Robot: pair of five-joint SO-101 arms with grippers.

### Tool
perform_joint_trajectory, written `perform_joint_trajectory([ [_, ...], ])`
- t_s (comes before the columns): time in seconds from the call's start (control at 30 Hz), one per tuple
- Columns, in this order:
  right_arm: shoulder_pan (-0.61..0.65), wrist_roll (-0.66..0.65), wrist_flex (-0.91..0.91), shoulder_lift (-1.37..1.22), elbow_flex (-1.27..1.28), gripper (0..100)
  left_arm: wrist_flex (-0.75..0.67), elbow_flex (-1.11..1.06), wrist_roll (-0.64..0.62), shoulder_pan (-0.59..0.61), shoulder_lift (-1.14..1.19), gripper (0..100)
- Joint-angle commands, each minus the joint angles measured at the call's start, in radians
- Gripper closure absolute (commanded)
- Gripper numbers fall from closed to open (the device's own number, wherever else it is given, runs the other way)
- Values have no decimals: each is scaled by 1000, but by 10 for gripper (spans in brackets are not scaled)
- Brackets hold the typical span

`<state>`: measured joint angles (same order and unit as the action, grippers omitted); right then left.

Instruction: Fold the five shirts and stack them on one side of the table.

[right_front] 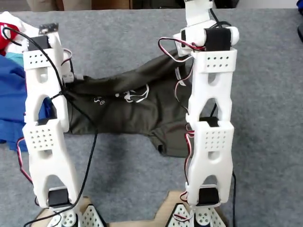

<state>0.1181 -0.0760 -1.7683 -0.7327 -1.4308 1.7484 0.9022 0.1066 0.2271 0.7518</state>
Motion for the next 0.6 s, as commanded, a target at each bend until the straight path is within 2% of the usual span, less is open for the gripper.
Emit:
perform_joint_trajectory([
  [0.0, -16, -5, -18, 153, 134, 994, 12, -150, 11, -20, -183, 981],
  [0.3, -8, -9, -15, 503, 694, 994, 11, -489, 11, -49, -555, 981],
  [0.43, -1, -8, -15, 618, 906, 994, 8, -623, 12, -100, -605, 981],
  [0.57, -8, -14, -14, 711, 1066, 994, -38, -695, 12, -100, -605, 981],
])
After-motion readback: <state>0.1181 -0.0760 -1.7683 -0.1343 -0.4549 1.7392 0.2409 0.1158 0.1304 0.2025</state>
